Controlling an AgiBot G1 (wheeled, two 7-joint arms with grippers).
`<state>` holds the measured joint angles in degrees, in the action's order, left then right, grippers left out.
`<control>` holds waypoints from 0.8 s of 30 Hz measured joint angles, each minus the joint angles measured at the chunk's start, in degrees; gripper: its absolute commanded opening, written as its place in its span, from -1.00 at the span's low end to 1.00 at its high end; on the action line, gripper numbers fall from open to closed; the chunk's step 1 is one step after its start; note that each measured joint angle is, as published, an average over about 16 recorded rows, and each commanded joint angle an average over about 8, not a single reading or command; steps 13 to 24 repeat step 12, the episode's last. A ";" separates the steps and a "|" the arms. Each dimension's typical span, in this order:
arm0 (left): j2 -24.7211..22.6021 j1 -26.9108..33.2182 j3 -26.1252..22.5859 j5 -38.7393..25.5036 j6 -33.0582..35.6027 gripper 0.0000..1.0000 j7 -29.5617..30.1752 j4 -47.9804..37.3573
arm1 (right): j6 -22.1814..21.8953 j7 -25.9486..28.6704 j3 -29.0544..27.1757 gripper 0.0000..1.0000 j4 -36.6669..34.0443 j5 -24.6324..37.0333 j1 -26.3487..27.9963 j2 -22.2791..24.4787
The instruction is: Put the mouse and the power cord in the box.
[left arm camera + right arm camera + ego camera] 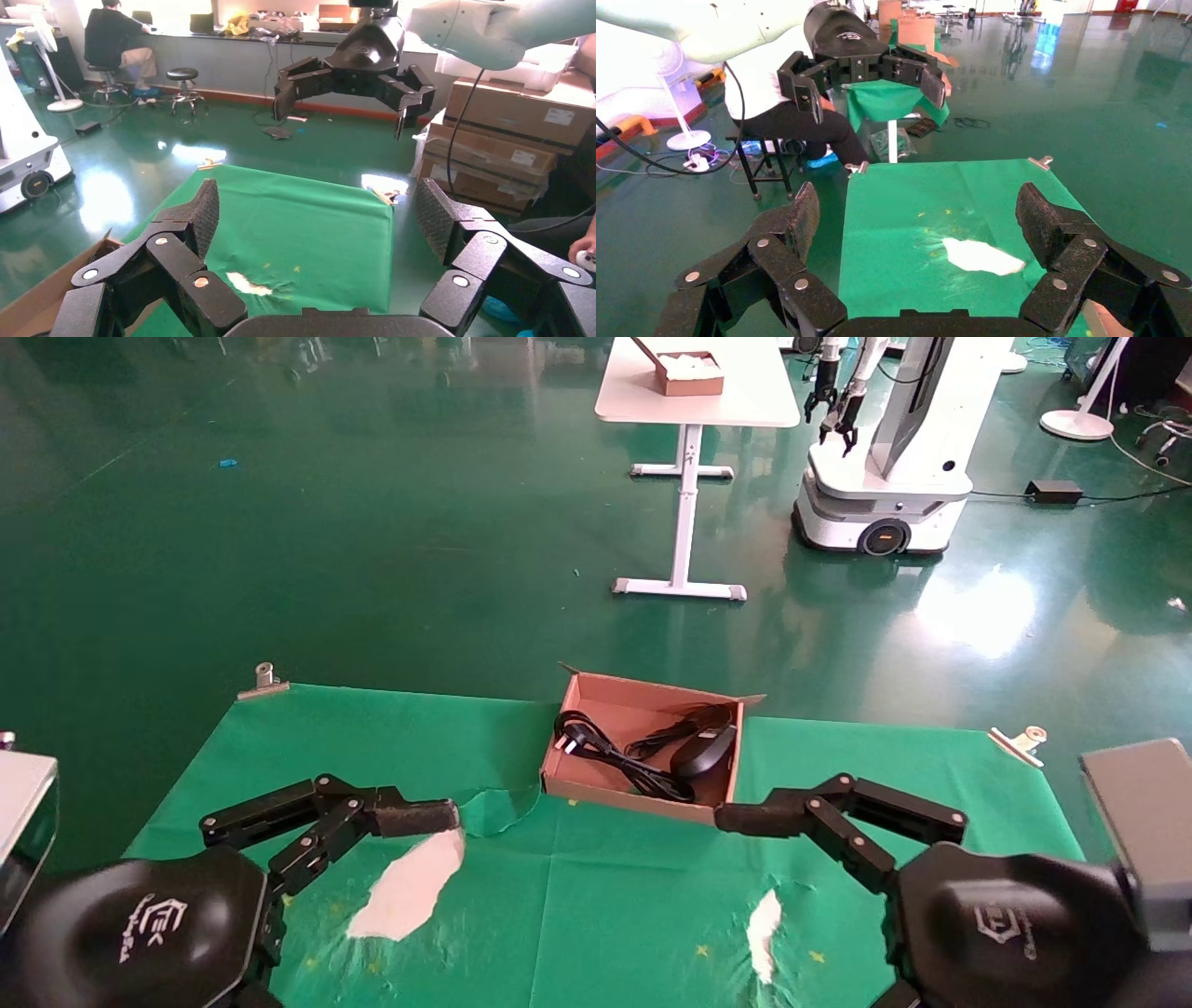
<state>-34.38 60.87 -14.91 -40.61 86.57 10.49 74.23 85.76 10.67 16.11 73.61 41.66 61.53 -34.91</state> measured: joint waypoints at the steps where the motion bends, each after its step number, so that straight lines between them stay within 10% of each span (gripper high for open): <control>1: -0.06 0.07 -0.11 -0.12 -0.09 1.00 0.03 -0.07 | 0.00 0.00 0.00 1.00 -0.01 0.01 0.00 0.00; 24: -0.41 0.44 -0.73 -0.81 -0.60 1.00 0.20 -0.45 | -0.02 0.00 0.02 1.00 -0.05 0.05 0.03 -0.03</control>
